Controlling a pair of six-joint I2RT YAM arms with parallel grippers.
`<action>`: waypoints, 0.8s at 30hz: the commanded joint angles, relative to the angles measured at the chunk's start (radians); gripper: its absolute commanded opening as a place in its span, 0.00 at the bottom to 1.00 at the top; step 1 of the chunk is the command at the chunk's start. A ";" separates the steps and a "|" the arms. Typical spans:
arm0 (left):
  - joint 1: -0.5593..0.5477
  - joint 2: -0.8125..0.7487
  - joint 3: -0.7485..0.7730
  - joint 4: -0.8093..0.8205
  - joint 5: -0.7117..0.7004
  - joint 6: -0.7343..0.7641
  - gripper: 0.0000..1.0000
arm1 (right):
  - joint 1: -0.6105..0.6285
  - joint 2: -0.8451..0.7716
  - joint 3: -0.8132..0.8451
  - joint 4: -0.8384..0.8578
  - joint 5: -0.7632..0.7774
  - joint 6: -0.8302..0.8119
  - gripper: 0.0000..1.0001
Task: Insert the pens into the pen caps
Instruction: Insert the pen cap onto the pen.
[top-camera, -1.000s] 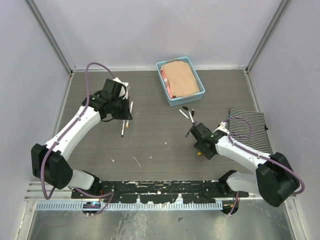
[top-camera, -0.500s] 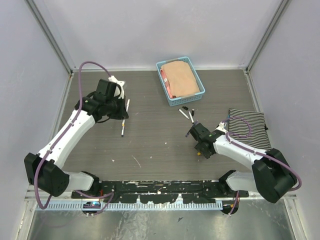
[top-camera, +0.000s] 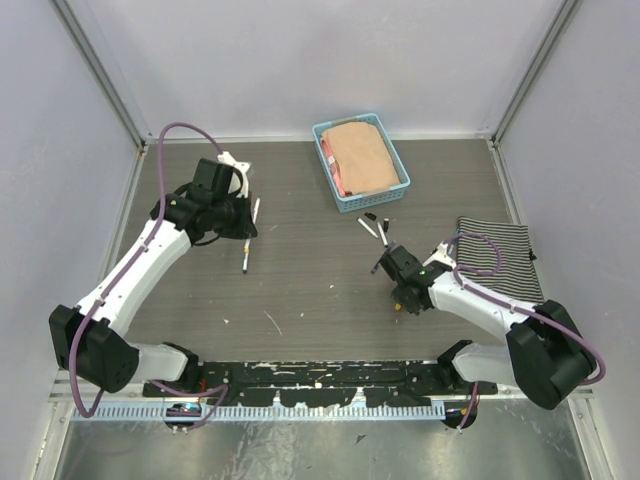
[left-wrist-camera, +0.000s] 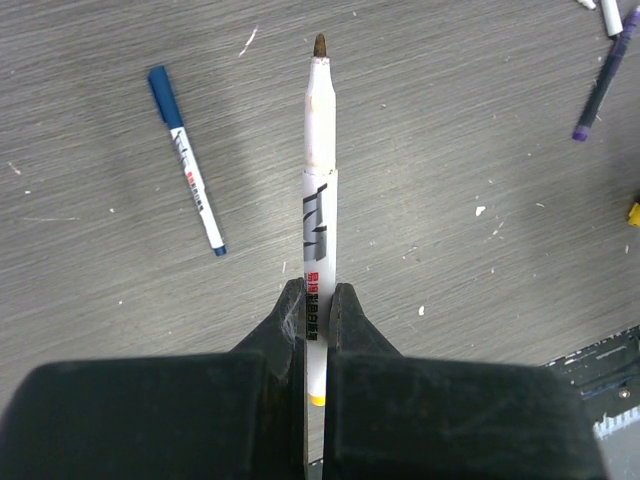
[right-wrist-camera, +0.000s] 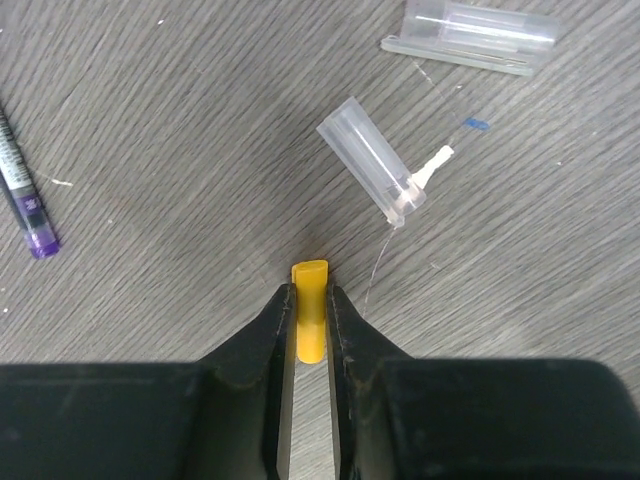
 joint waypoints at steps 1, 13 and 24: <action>0.002 -0.037 -0.022 0.053 0.076 -0.007 0.00 | -0.005 -0.082 -0.016 0.068 -0.026 -0.087 0.10; -0.108 -0.322 -0.161 0.277 0.088 -0.072 0.00 | -0.004 -0.387 0.036 0.222 -0.138 -0.433 0.09; -0.405 -0.294 -0.190 0.382 -0.013 -0.127 0.00 | -0.003 -0.458 0.168 0.448 -0.320 -0.667 0.07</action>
